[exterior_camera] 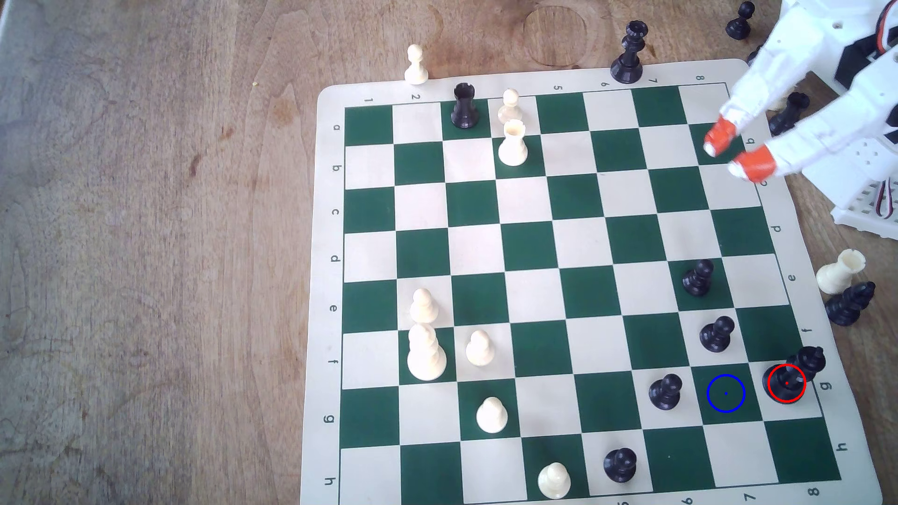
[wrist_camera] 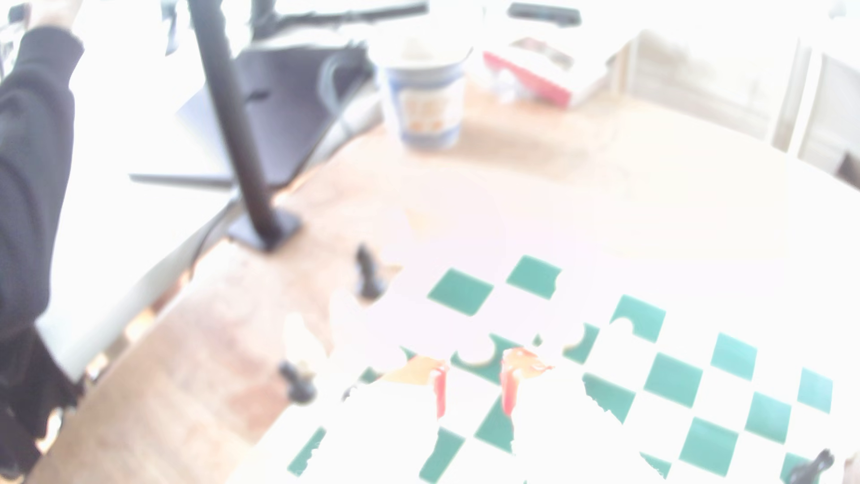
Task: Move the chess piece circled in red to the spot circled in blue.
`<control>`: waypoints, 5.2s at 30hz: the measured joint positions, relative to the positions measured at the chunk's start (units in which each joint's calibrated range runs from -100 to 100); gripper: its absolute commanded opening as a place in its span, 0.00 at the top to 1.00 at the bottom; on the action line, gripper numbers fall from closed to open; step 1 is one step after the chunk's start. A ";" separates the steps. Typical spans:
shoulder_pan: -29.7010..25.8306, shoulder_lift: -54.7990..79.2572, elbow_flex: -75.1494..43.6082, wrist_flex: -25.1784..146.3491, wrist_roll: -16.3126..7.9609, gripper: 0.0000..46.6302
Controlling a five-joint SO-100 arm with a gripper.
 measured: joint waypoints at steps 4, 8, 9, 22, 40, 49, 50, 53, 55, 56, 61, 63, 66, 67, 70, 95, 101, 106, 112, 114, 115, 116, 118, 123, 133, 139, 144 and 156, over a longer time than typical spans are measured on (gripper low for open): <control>-5.31 1.59 -2.26 9.72 -2.54 0.72; -10.32 2.85 -2.26 13.55 -5.23 0.71; -11.14 3.10 -2.26 14.10 -5.71 0.69; -21.61 15.00 8.59 12.51 -8.40 0.67; -21.90 22.87 11.39 4.70 -9.47 0.64; -20.87 26.06 11.39 2.31 -9.47 0.67; -20.87 26.06 11.39 2.31 -9.47 0.67; -21.31 26.23 11.39 2.31 -9.47 0.69; -21.83 27.31 11.39 2.31 -9.47 0.70; -21.98 27.82 11.39 2.31 -9.47 0.70; -22.94 30.83 11.39 1.27 -9.72 0.71; -23.16 31.34 11.39 0.24 -9.96 0.71; -23.16 31.84 11.39 -0.56 -10.11 0.71; -23.16 31.84 11.39 -0.96 -10.31 0.71; -23.16 31.84 11.39 -1.12 -10.35 0.73; -23.30 32.01 5.96 5.02 -10.35 1.00; -22.35 32.09 -6.33 12.43 -10.35 1.00; -21.53 35.44 -14.19 13.31 -10.35 1.00; -18.14 42.31 -15.54 9.08 -10.35 1.00; -16.74 44.24 -15.63 7.57 -10.06 1.00; -16.37 44.99 -15.54 6.85 -9.87 1.00; -15.86 46.33 -15.54 5.98 -9.62 1.00; -15.71 47.09 -15.27 5.02 -9.38 1.00; -15.63 48.26 -11.30 2.87 -9.38 1.00; -17.33 49.85 -7.05 0.40 -9.38 1.00; -17.92 50.27 -6.96 -0.48 -9.38 1.00; -17.92 50.27 -6.96 -0.48 -9.38 1.00; -17.92 50.27 -5.69 -0.48 -8.79 1.00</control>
